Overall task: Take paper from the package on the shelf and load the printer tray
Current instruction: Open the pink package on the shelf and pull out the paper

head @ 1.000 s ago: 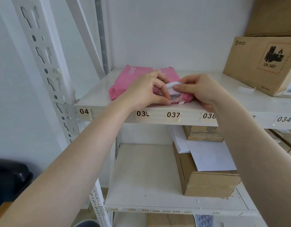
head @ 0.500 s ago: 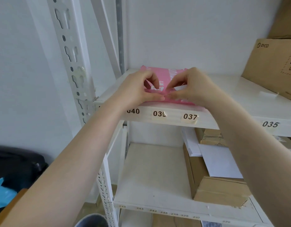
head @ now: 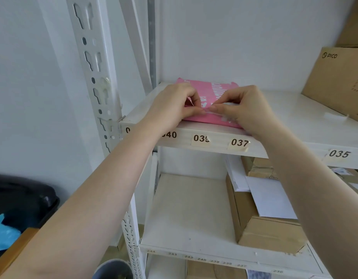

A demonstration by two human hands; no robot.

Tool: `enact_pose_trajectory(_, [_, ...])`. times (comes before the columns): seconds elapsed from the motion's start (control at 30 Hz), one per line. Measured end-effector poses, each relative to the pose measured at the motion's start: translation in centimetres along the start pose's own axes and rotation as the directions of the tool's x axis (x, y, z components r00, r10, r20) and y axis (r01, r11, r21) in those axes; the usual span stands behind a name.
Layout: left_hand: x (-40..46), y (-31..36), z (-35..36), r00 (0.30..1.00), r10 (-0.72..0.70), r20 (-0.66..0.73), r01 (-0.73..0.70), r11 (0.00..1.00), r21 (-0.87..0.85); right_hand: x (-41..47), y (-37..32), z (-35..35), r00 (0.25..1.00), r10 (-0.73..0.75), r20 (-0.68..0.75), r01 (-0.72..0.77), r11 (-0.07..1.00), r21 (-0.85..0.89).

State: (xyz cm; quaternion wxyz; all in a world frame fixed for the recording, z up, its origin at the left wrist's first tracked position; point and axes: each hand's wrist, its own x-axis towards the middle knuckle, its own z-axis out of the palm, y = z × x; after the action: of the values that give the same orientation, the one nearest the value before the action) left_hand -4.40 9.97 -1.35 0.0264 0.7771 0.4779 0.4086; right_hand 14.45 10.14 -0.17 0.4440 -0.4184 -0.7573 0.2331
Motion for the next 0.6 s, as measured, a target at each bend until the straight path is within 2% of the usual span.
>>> enact_pose_trajectory(0.13, [0.3, 0.5, -0.5, 1.0, -0.017, 0.01, 0.018, 0.996, -0.083, 0.4, -0.2, -0.1, 0.999, -0.026, 0.019, 0.026, 1.0, 0.01])
enact_pose_trajectory(0.27, [0.1, 0.3, -0.2, 1.0, -0.005, 0.014, 0.006, 0.995, -0.099, 0.5, -0.5, 0.3, 0.998, -0.032, 0.057, 0.038, 0.994, -0.105])
enact_pose_trajectory(0.37, [-0.1, -0.3, -0.1, 0.998, -0.014, 0.066, 0.026, 0.984, -0.178, 0.5, -0.1, 0.2, 0.999, -0.006, 0.032, 0.008, 0.997, -0.071])
enact_pose_trajectory(0.5, [-0.6, 0.1, -0.4, 0.997, 0.058, 0.047, -0.045, 0.972, -0.23, 0.5, -0.3, 0.0, 0.999, 0.035, 0.03, -0.033, 0.998, -0.047])
enact_pose_trajectory(0.6, [-0.6, 0.4, -0.2, 0.992, 0.127, -0.008, -0.126, 0.975, -0.181, 1.1, -0.4, 0.0, 0.99, 0.143, 0.013, -0.143, 0.99, 0.017])
